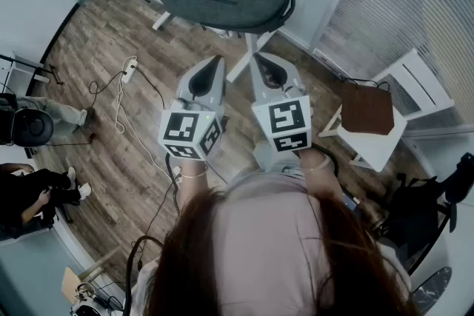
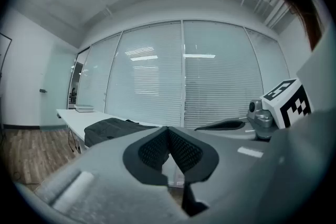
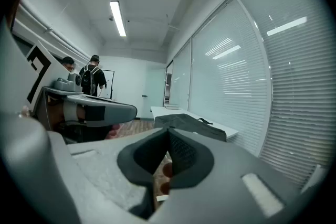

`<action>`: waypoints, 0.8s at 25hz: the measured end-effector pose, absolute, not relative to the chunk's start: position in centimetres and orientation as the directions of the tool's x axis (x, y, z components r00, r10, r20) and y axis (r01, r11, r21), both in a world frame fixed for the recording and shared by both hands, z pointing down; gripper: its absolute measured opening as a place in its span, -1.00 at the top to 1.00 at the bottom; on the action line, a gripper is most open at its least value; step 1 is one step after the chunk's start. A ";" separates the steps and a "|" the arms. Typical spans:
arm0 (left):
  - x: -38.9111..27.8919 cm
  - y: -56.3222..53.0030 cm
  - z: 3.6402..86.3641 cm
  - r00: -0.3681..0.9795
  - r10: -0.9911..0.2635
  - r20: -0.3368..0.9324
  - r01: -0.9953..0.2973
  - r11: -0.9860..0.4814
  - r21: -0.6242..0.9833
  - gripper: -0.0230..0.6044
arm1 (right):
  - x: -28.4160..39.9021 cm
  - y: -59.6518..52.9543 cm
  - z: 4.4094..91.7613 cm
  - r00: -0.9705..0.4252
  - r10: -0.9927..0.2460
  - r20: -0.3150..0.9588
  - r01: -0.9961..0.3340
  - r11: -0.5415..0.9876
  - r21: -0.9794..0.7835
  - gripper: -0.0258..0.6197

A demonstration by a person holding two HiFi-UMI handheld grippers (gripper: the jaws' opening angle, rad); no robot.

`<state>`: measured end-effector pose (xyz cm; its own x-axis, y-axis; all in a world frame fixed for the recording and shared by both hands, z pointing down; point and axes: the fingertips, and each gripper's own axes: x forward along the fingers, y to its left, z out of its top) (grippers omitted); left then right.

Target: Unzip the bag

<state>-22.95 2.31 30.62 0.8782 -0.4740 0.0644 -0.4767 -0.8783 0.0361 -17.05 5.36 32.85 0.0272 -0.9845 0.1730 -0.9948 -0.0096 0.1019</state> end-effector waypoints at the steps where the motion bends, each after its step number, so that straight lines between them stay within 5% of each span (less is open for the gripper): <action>1: -22.9 2.3 30.6 0.878 -0.474 0.064 -0.477 -0.878 0.036 0.90 | -17.0 5.3 32.8 0.026 -0.985 0.173 -0.995 -0.008 0.102 0.91; 20: -22.4 0.4 31.9 0.869 -0.488 0.078 -0.492 -0.869 0.052 0.90 | -17.2 3.2 34.6 -0.011 -0.981 0.196 -0.996 0.028 0.082 0.91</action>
